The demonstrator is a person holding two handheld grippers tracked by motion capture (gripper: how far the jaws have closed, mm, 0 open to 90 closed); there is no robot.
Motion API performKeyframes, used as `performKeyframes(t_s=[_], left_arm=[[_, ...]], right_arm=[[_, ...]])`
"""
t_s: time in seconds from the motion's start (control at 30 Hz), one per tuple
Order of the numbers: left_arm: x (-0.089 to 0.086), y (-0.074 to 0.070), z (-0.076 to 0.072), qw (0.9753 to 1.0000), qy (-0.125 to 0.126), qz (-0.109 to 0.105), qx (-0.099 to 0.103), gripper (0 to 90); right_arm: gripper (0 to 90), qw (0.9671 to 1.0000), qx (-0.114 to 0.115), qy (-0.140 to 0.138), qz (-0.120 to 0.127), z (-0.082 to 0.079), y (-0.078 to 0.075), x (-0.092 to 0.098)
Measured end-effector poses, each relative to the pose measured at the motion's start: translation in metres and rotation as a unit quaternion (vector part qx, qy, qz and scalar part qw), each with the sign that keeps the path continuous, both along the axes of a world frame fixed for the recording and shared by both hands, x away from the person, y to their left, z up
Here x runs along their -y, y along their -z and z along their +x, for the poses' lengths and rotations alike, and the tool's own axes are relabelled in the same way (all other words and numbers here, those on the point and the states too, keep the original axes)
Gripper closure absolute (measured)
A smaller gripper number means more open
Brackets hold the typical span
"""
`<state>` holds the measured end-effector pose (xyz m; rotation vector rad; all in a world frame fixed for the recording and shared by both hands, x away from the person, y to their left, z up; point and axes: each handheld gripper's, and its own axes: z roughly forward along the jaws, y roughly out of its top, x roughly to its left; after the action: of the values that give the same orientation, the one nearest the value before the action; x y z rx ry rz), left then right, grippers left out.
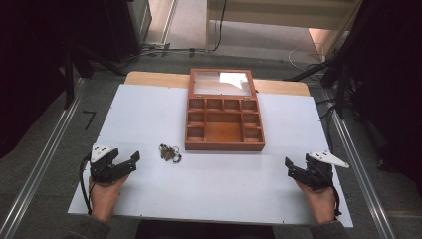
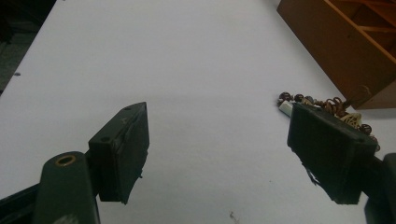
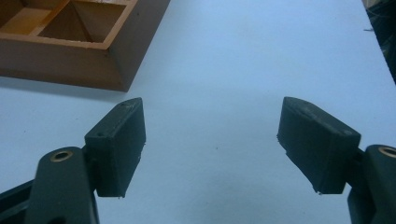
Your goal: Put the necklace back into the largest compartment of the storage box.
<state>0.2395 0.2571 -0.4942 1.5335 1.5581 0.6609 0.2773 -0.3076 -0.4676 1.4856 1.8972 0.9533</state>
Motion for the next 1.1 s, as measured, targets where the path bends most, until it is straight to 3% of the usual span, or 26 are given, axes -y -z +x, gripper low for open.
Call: performKeyframes(t_s=[1.1], left_arm=[[0.016,0.000,0.004,0.9998,0.020,0.002,-0.003,20.7]], right_arm=[[18.6,0.9998,-0.012,0.006,0.017,0.002,0.005,0.005]])
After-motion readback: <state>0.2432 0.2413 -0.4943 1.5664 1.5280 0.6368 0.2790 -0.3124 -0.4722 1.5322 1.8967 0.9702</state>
